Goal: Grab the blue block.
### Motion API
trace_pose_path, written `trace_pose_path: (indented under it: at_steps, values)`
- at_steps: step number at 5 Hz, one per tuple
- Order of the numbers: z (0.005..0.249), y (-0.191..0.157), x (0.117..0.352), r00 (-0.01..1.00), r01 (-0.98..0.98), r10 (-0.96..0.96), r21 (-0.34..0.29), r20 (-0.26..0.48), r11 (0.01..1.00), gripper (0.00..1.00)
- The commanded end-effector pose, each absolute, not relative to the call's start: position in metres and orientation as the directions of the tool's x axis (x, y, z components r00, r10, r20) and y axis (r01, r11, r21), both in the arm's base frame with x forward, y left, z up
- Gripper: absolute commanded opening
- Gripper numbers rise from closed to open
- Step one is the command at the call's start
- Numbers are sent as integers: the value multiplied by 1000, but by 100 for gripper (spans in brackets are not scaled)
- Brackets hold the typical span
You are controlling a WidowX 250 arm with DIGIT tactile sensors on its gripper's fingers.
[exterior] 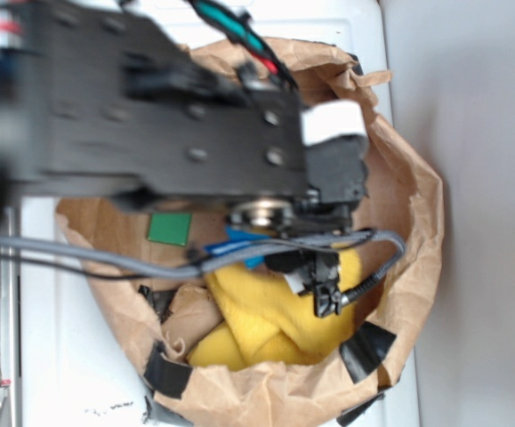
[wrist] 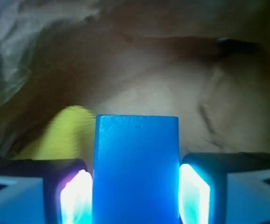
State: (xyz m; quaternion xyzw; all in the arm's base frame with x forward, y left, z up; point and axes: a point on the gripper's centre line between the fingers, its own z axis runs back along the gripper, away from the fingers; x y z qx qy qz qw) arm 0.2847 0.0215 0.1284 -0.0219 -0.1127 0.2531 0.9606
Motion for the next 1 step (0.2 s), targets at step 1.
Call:
trace_pose_path:
  at_steps: [1]
  values:
    - [150, 25, 284, 833, -480, 464, -22, 301, 877, 43]
